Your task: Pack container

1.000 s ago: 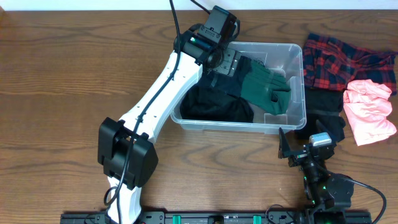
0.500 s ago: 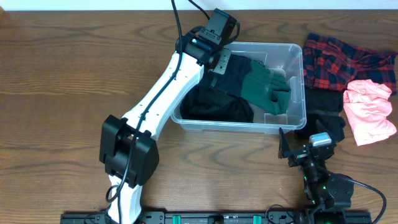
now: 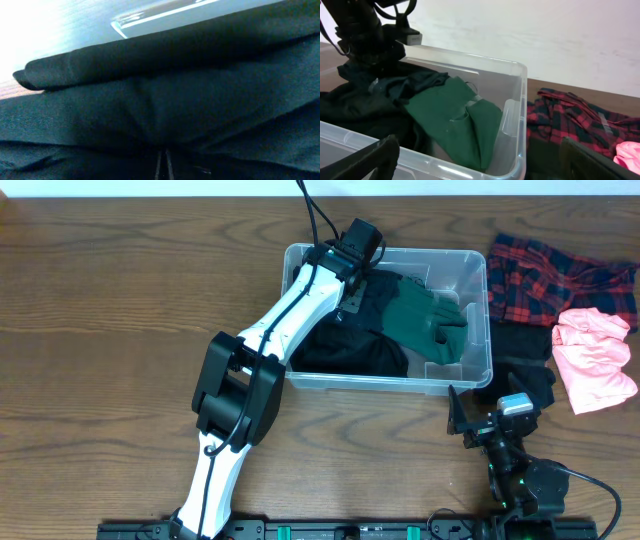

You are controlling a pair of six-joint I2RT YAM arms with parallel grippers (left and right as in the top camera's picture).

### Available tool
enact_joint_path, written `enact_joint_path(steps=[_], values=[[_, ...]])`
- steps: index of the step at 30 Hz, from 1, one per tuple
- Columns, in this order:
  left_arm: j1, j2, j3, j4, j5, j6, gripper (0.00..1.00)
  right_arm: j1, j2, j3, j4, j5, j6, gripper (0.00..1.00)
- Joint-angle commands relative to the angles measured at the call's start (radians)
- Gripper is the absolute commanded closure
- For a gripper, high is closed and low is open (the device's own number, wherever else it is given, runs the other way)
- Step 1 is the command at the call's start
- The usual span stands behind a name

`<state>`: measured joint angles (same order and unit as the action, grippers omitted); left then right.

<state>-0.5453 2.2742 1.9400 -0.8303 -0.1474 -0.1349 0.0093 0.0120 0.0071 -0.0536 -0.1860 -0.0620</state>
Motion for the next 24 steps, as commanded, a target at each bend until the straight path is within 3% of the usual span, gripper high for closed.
enact_joint_path(steps=[1,10,14,17,22,24], values=[[0.005,0.049,-0.021,-0.031,0.008,-0.013,0.94,-0.008,-0.006,-0.002,-0.003,0.002,-0.006,0.01],[0.011,-0.172,-0.013,0.006,-0.001,-0.013,0.94,-0.008,-0.006,-0.002,-0.003,0.002,-0.006,0.01],[0.04,-0.271,-0.013,0.003,-0.109,-0.013,0.93,-0.008,-0.006,-0.002,-0.003,0.002,-0.006,0.01],[0.088,-0.31,-0.013,0.001,-0.204,-0.013,0.85,-0.008,-0.006,-0.002,-0.003,0.002,-0.006,0.01],[0.226,-0.325,-0.013,-0.038,-0.217,-0.013,0.72,-0.008,-0.006,-0.002,-0.003,0.002,-0.006,0.01],[0.296,-0.325,-0.014,-0.057,-0.217,-0.013,0.58,-0.008,-0.006,-0.002,-0.003,0.002,-0.006,0.01]])
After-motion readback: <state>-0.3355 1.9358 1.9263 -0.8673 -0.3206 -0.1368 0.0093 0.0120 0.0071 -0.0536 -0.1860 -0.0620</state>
